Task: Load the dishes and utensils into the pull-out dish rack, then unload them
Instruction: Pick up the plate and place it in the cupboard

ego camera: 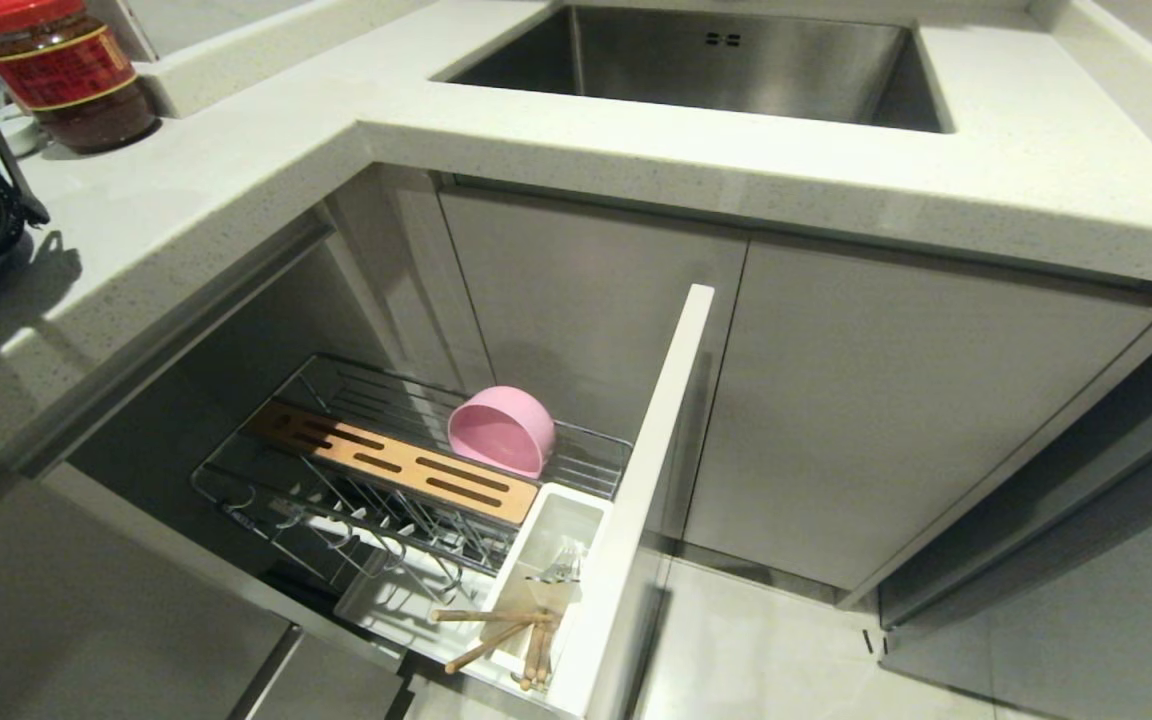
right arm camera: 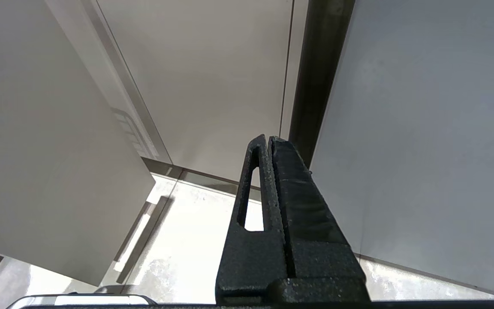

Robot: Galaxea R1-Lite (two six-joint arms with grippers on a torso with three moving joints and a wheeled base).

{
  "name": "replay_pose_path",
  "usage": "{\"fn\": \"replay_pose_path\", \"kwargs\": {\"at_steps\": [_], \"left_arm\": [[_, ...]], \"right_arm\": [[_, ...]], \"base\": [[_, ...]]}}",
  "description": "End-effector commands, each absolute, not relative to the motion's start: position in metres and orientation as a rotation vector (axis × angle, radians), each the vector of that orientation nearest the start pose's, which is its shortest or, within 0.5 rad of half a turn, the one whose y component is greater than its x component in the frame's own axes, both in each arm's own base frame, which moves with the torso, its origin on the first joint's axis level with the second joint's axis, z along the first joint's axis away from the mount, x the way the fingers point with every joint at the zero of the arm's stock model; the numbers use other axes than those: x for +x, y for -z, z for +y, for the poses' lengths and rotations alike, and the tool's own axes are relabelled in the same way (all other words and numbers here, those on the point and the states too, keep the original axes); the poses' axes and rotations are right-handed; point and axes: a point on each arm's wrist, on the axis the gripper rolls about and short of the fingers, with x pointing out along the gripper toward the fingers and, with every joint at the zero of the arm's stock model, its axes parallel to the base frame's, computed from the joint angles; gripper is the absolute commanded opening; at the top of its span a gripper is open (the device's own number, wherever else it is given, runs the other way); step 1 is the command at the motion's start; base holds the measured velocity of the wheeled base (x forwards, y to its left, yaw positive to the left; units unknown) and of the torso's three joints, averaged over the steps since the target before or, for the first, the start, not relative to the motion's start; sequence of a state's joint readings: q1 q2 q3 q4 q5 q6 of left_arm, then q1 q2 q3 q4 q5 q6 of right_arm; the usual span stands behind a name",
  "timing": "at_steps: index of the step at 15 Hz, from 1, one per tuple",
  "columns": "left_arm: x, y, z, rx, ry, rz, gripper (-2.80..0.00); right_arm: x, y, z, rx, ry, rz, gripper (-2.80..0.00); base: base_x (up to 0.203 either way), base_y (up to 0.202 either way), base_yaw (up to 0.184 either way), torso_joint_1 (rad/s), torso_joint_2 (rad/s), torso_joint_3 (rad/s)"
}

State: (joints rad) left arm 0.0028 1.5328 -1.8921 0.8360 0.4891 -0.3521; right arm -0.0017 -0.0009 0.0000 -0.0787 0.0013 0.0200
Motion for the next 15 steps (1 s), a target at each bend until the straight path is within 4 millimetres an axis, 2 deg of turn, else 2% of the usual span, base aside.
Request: {"fn": "replay_pose_path", "kwargs": {"at_steps": [1,8,11,15], "left_arm": [[0.214,-0.386,0.011,-0.223,-0.562,0.380,-2.80],[0.206,-0.391,0.011,-0.246,-0.556,0.351,-2.80],[0.183,-0.401,0.006,-0.258,-0.524,0.302,-2.80],[0.135,-0.422,-0.001,-0.287,-0.442,0.185,-2.80]], "right_arm": [[-0.021,-0.076,0.000,0.020,-0.001,-0.054,-2.80],[-0.021,-0.076,0.000,0.020,-0.001,-0.055,-2.80],[-0.021,-0.076,0.000,0.020,-0.001,-0.055,-2.80],[-0.021,-0.076,0.000,0.020,-0.001,-0.055,-2.80]], "base": [[0.000,0.000,0.000,0.000,0.00,0.000],[0.000,0.000,0.000,0.000,0.00,0.000],[0.000,0.000,0.000,0.000,0.00,0.000],[0.000,0.000,0.000,0.000,0.00,0.000]]}}
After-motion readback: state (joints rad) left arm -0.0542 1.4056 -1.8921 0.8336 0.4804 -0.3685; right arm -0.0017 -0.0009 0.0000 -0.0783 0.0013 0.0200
